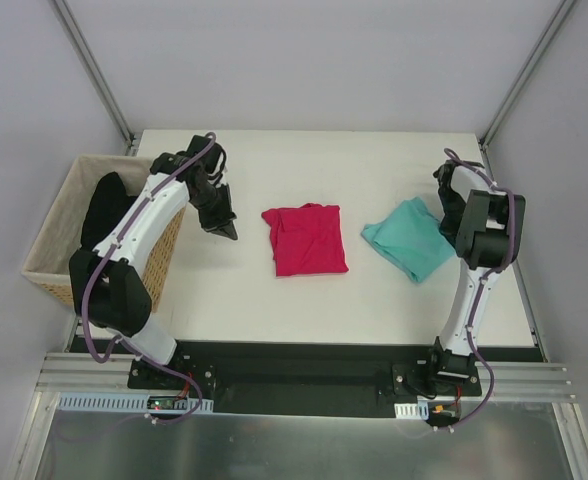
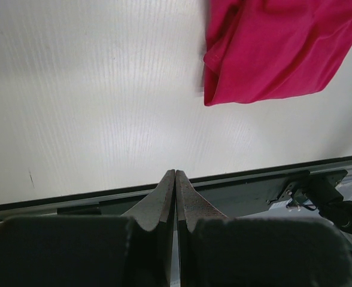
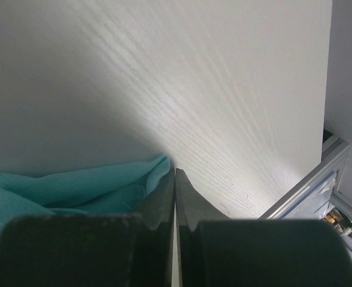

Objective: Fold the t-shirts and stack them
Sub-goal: Put the neatly folded tshirt into the corner of the board with both arms

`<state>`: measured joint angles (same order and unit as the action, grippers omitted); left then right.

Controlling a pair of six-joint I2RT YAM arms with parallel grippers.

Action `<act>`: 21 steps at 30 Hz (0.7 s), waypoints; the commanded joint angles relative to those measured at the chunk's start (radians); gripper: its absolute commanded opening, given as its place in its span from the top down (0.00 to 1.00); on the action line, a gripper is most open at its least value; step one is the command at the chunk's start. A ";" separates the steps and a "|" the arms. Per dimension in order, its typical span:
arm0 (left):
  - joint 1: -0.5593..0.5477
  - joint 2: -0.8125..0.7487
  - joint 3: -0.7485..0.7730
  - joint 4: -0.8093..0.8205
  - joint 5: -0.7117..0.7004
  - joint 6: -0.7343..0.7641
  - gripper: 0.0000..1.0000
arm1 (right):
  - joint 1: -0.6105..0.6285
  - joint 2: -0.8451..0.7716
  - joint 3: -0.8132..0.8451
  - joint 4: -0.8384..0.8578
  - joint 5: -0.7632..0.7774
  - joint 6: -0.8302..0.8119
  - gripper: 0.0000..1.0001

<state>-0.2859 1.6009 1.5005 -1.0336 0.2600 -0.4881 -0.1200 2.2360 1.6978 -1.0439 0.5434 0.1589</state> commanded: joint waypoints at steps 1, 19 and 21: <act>0.007 -0.070 -0.023 -0.003 -0.008 -0.020 1.00 | 0.008 -0.079 -0.032 -0.018 0.016 0.036 0.99; 0.007 -0.056 -0.022 0.012 0.025 -0.003 1.00 | 0.049 -0.203 -0.210 -0.038 0.050 0.068 0.99; 0.007 -0.047 -0.014 0.010 0.031 0.005 1.00 | 0.056 -0.208 -0.224 -0.031 0.049 0.071 0.99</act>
<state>-0.2859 1.5505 1.4593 -1.0245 0.2615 -0.4942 -0.0841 2.0892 1.5036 -1.0546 0.5716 0.2024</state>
